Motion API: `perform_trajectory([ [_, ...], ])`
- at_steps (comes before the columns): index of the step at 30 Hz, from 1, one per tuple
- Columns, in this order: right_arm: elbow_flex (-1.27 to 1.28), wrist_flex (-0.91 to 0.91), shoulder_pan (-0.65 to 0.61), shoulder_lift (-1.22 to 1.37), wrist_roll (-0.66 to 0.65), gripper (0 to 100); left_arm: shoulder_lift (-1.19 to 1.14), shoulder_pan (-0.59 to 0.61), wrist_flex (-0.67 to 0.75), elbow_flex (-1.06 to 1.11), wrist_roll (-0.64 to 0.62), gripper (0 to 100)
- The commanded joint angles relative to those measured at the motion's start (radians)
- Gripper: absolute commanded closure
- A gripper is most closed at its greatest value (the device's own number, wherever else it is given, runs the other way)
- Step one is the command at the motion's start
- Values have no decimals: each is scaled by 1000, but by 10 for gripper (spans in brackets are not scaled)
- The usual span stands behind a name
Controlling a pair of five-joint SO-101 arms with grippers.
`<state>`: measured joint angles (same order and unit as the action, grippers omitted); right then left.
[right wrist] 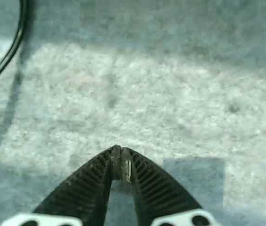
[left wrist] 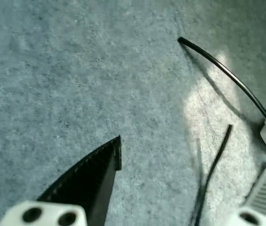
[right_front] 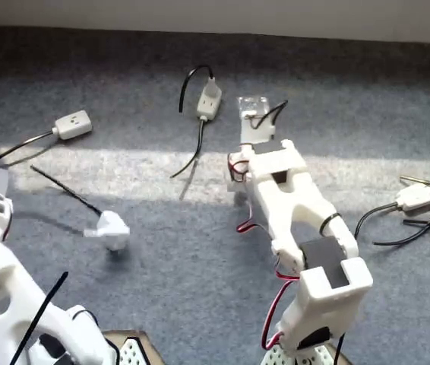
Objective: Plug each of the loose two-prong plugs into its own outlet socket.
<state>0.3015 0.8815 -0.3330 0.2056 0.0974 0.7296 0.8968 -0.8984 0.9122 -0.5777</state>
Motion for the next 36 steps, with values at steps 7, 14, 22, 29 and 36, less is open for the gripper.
perform_trajectory([
  [7,-21,44,-140,-33,-52,884,19,275,81,59,15,564],
  [14,-117,104,-302,-27,-49,771,19,433,255,194,123,564],
  [22,-185,65,-504,-27,21,771,19,437,256,292,207,564],
  [29,-302,77,-532,-31,78,771,27,437,273,381,207,564],
  [36,-381,120,-679,-24,78,771,27,435,276,395,207,564],
])
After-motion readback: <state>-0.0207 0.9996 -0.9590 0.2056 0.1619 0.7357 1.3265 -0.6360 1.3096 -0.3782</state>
